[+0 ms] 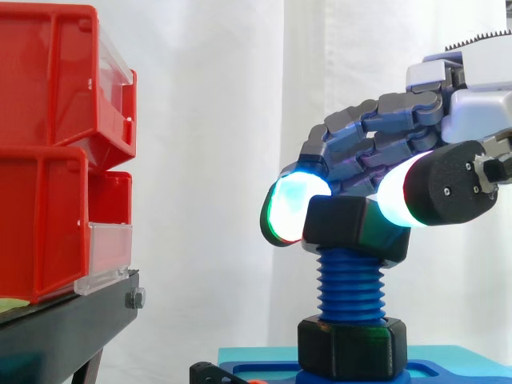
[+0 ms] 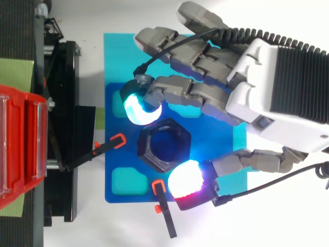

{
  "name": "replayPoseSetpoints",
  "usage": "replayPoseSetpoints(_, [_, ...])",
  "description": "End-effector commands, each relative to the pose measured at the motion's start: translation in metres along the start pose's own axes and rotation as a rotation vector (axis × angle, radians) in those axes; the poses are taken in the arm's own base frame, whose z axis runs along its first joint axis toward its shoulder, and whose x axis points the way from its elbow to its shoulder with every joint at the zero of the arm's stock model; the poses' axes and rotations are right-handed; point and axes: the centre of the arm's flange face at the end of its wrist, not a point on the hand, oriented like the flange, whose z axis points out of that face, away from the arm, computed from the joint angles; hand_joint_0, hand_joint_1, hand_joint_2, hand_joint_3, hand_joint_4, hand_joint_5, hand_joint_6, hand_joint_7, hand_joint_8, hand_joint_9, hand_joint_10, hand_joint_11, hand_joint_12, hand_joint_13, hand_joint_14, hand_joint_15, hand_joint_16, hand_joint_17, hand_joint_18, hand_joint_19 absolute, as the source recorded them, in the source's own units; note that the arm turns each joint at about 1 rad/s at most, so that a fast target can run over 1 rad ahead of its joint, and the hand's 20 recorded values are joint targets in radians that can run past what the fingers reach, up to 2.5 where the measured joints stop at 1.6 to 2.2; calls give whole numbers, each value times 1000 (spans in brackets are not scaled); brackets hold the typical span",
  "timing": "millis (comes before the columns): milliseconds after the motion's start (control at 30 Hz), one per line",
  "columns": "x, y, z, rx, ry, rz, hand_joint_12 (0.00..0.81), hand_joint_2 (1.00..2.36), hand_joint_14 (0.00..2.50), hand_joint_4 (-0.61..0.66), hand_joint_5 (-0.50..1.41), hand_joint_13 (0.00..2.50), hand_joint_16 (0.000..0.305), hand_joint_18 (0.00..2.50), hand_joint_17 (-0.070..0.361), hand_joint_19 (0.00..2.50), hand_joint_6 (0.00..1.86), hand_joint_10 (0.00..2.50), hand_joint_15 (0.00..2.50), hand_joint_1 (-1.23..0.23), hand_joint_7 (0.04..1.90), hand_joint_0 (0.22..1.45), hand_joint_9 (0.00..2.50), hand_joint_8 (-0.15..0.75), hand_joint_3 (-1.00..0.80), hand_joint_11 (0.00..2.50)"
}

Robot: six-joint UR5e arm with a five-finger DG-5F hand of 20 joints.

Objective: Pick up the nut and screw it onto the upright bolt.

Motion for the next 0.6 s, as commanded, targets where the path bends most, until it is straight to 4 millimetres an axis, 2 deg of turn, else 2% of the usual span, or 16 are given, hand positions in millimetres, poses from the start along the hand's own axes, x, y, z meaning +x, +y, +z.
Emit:
replayPoseSetpoints(0, [0, 0, 0, -1, -3, 2, 344, 1000, 0, 204, -239, 0, 48, 0, 109, 0, 503, 0, 0, -724, 921, 465, 0, 229, -500, 0])
replayPoseSetpoints(267, [0, 0, 0, 0, 0, 0, 400, 1000, 0, 225, -254, 0, 60, 0, 134, 0, 502, 0, 0, -658, 854, 346, 0, 273, -500, 0])
replayPoseSetpoints(567, [0, 0, 0, 2, 0, -1, 404, 1000, 0, 219, -261, 0, 61, 0, 137, 0, 502, 0, 0, -704, 850, 333, 0, 273, -500, 0])
